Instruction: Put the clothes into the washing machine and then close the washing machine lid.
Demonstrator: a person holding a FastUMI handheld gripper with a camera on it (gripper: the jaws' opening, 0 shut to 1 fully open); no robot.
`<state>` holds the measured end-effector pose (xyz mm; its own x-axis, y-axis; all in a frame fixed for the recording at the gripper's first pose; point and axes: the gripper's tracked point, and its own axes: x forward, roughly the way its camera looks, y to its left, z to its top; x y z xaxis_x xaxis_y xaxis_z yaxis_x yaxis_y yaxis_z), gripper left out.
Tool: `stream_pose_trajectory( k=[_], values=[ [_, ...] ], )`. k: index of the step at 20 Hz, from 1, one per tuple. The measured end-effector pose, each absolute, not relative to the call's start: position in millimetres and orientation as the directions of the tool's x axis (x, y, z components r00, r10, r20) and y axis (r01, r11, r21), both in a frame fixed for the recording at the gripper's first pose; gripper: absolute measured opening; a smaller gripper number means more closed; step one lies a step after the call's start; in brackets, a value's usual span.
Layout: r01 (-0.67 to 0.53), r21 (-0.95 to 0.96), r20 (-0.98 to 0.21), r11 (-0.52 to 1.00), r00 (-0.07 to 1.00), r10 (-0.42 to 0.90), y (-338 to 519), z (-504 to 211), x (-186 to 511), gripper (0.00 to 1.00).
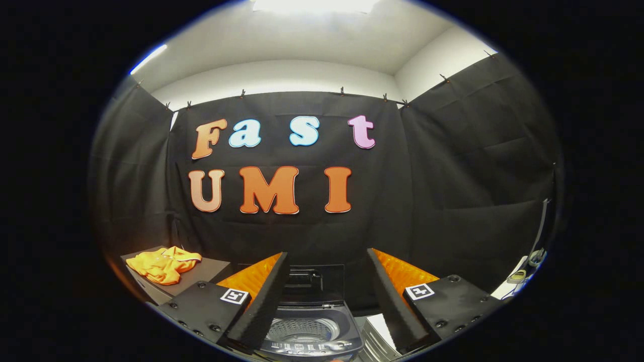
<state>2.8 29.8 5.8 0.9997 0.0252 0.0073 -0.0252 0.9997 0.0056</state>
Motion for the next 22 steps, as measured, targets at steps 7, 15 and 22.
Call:
stream_pose_trajectory(
  k=[7, 15, 22],
  values=[
    [-0.064, 0.021, 0.022, 0.998, 0.998, 0.064, 70, 15, 8, 0.97],
    [-0.216, 0.024, 0.067, 0.976, 0.975, 0.214, 192, 39, 32, 0.97],
    [-0.383, 0.122, 0.064, 0.916, 0.924, 0.377, 331, 39, 46, 0.97]
  ],
)
